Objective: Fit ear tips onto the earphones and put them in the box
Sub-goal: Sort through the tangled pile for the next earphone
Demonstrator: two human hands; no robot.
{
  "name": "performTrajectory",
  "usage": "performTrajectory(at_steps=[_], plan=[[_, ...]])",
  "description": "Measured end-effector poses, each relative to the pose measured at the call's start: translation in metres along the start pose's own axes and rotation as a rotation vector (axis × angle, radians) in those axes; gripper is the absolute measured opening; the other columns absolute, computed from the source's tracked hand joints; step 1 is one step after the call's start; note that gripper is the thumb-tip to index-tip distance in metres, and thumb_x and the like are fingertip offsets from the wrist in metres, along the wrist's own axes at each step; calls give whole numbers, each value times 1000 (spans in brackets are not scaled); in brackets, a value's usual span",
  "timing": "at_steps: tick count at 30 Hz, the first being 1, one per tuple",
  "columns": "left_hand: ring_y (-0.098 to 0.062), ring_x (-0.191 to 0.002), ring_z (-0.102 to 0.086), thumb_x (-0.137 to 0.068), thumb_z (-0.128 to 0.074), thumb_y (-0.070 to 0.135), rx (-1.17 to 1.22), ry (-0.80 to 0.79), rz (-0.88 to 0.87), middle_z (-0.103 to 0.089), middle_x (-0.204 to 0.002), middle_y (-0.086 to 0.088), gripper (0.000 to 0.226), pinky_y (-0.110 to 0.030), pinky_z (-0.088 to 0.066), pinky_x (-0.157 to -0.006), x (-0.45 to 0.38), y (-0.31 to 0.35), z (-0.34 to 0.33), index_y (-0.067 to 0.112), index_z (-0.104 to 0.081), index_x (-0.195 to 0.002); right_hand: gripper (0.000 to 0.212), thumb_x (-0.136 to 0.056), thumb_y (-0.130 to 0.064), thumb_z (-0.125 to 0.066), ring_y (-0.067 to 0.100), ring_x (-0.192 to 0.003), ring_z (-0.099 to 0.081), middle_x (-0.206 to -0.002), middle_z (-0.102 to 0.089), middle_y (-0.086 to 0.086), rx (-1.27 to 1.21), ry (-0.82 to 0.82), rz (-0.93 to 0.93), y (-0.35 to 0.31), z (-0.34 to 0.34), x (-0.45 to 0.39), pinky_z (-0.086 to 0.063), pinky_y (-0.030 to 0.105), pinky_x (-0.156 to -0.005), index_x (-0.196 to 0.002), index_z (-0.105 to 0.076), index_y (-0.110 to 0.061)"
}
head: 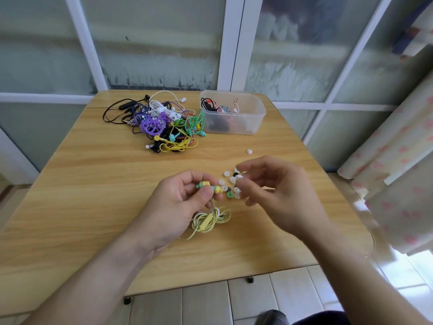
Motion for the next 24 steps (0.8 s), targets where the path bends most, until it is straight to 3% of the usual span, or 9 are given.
performTrajectory(at_steps=[4,9,14,20,24], plan=[[-10,-62,-56,-94,-54,1,-84,65,-151,-68,-70,0,14,-18,-48,-57,2,5,-3,11,-63,-93,12,-75,-26,-83,7,-64,-65,-73,-73,-8,119,19,94,-3,-14,5,-55,27,-62,-85,-76,-22],[-9,-58,-55,-93,-55,3,-94,105,-267,-66,-66,1,11,-17,-47,-58,4,11,-6,12,-62,-93,24,-65,-34,-85,17,-65,-69,-71,-74,-2,-12,8,106,-5,-21,7,-59,35,-67,-81,-76,-19],[-8,-59,-54,-85,-58,16,-95,67,-277,-68,-70,3,11,-18,-48,-59,7,13,-7,10,-63,-93,25,-59,-24,-86,21,-64,-69,-72,-74,6,-164,12,92,-4,-20,6,-60,37,-67,-80,-75,-16],[-9,-59,-57,-91,-56,3,-73,90,-295,-69,-73,-3,10,-19,-49,-58,8,16,-5,9,-63,-93,25,-60,-19,-85,23,-69,-71,-76,-75,8,-236,-4,129,-6,-24,7,-61,37,-71,-82,-75,-14],[-6,-60,-59,-91,-56,3,-107,105,-306,-68,-69,-1,10,-18,-49,-60,8,17,-2,11,-63,-92,15,-80,-8,-77,24,-72,-71,-83,-75,13,-254,-107,115,-2,-24,5,-59,37,-73,-95,-75,-5]])
Point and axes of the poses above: each hand's wrist, its own x-axis away from the middle knuckle, its own z-axis out of the back of the hand, y = z × x, the point moved 4 cm from there along -x, towards the middle knuckle
